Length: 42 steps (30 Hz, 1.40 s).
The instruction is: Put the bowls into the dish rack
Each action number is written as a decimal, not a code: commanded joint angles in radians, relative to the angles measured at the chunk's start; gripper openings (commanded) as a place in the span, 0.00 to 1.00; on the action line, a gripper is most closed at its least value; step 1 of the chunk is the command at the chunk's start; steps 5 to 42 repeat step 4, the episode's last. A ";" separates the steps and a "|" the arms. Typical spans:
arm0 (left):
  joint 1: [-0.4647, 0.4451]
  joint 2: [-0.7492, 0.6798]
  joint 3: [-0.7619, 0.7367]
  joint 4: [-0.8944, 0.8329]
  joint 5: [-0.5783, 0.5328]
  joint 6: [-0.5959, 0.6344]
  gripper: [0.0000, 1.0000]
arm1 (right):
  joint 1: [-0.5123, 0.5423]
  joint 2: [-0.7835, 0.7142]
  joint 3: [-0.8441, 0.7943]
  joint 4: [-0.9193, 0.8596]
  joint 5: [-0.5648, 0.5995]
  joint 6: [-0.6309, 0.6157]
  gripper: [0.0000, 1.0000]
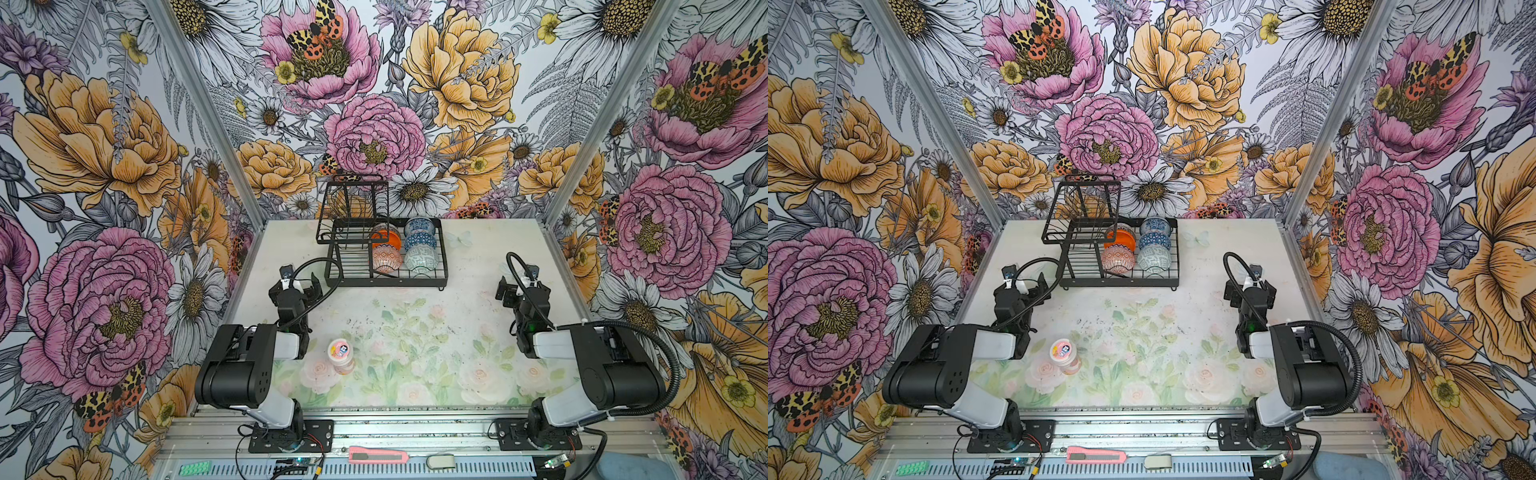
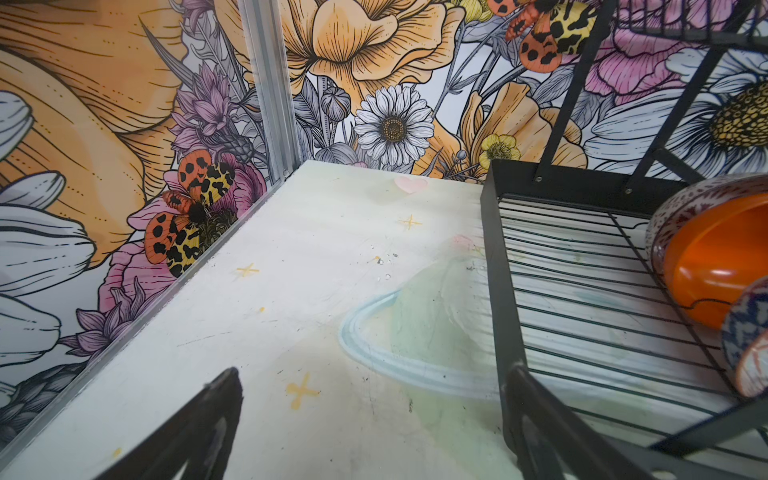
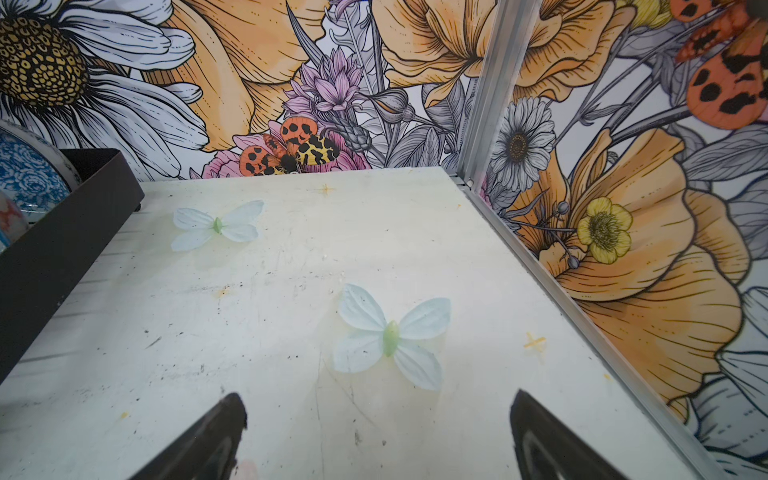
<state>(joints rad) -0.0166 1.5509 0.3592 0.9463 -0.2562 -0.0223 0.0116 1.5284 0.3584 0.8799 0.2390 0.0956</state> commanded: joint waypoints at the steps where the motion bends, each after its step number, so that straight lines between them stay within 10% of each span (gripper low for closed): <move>1: -0.001 -0.003 0.009 0.008 0.018 0.013 0.99 | -0.004 0.009 0.024 0.007 0.014 0.009 1.00; 42: -0.001 -0.003 0.010 0.008 0.017 0.013 0.99 | -0.004 0.005 0.018 0.016 0.015 0.010 1.00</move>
